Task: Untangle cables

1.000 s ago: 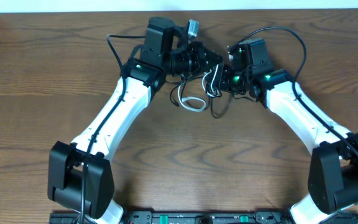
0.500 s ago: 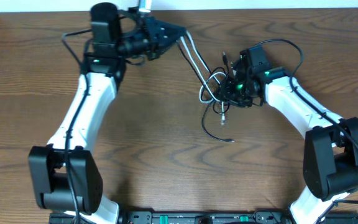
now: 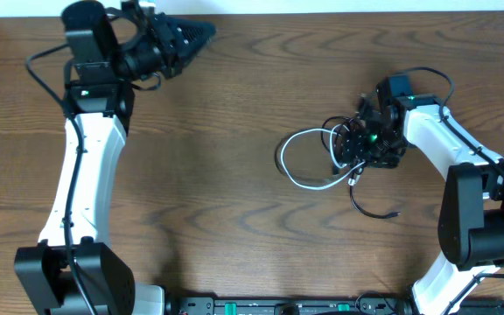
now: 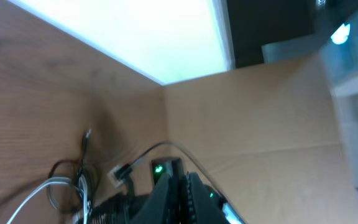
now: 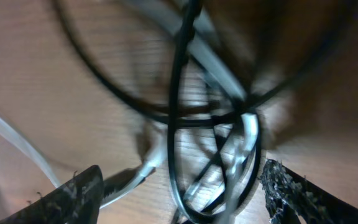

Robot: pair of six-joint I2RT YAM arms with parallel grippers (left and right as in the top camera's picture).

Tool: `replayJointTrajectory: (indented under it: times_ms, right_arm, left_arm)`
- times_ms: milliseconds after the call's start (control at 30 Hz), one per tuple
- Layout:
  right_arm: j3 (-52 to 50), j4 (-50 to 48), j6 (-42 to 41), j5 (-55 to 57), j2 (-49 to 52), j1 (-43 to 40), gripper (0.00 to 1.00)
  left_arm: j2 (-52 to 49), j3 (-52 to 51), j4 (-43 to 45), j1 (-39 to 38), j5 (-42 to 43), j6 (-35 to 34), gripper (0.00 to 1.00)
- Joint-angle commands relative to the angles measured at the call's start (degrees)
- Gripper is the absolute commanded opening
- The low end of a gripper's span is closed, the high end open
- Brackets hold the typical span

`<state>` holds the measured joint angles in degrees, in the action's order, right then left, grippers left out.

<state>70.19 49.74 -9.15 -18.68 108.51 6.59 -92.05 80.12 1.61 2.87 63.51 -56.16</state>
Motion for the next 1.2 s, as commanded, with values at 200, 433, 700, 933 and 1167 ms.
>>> replayJointTrajectory:
  times_ms: [200,433,700,933,1167]
  right_arm:
    - [3.89,-3.41,8.39,-22.53,-8.92,2.43,0.79]
    - [3.93,-5.55,-5.64,-11.19,-14.08,-3.76,0.74]
    - [3.91,-1.64,-3.02,-8.61,-14.10,-12.94,0.75]
    - [3.89,1.07,-1.29,-7.19,-14.10,-15.61,0.75]
    - [3.89,2.19,-1.25,-6.91,-14.10,-15.61,0.75]
  left_arm:
    - [-0.07,0.79,-21.18,-9.31,-17.22,23.23,0.07]
    - [-1.33,0.74,-28.68,-19.28,-28.41,31.61,0.34]
    - [-8.20,0.74,-32.00,-30.53,-32.11,46.88,0.54]
    - [-18.88,0.74,-21.07,-41.07,-33.59,61.57,0.67]
    - [-26.60,0.76,-16.09,-49.40,-40.13,64.13,0.67]
